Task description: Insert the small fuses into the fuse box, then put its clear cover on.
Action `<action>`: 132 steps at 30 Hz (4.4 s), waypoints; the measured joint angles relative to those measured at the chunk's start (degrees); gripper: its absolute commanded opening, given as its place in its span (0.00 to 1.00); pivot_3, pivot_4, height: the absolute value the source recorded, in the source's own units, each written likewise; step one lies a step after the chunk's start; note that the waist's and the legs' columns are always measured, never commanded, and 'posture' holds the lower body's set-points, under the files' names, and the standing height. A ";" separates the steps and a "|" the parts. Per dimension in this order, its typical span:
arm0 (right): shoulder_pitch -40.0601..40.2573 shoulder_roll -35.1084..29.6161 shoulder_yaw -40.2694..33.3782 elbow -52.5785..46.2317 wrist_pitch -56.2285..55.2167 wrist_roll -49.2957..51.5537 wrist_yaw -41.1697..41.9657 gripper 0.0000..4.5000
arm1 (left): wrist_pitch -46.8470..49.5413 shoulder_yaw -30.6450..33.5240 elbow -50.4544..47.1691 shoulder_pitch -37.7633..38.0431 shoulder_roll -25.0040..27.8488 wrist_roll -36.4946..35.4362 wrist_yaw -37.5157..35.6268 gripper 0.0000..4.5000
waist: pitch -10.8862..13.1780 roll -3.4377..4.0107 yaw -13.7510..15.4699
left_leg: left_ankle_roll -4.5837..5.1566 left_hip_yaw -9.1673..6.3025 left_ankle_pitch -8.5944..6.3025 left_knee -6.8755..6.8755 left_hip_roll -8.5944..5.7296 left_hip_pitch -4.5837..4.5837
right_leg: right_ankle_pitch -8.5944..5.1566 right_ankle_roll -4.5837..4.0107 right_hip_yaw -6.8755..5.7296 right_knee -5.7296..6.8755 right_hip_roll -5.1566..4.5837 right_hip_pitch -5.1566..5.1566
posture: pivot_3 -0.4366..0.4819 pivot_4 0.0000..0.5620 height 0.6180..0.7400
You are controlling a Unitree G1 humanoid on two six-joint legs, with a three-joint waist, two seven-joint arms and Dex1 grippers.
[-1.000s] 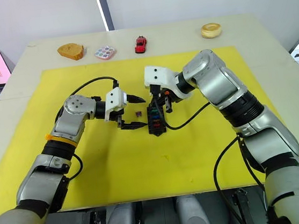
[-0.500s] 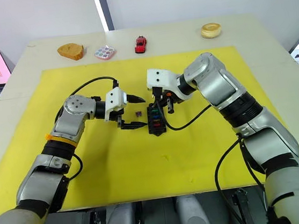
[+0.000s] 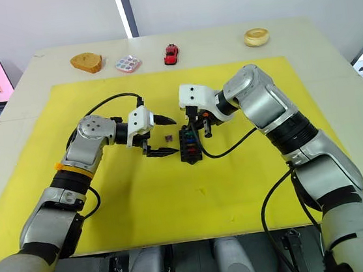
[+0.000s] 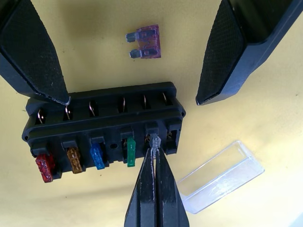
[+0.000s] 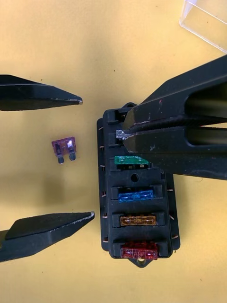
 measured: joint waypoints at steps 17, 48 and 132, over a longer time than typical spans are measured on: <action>0.28 0.02 0.57 -0.81 0.37 -1.28 0.93 0.01 | 0.13 0.05 -0.03 0.00 0.10 -0.01 0.06 1.00 | -0.01 -0.01 0.01 | 0.00 -0.01 0.00 0.01 0.00 0.04 | 0.00 0.00 -0.01 -0.01 0.00 0.06 | 0.48 0.27 1.00; 31.08 -27.73 -32.11 -24.21 6.11 19.23 0.87 0.99 | 34.14 11.48 -29.99 17.50 26.16 -13.33 -1.37 1.00 | 0.07 -0.02 -0.07 | 0.01 0.06 0.00 -0.08 0.05 -0.02 | -0.03 -0.01 0.02 -0.13 0.00 -0.01 | 0.48 0.27 1.00; 18.47 -13.45 -22.38 -31.14 13.49 26.91 -19.81 1.00 | 77.59 16.04 -2.29 -1.07 -3.68 -28.33 25.91 0.01 | 0.04 -0.06 1.43 | -0.02 -0.04 0.01 -0.01 -0.07 0.00 | 0.00 0.03 -0.02 -0.15 -0.09 0.10 | 0.48 0.27 1.00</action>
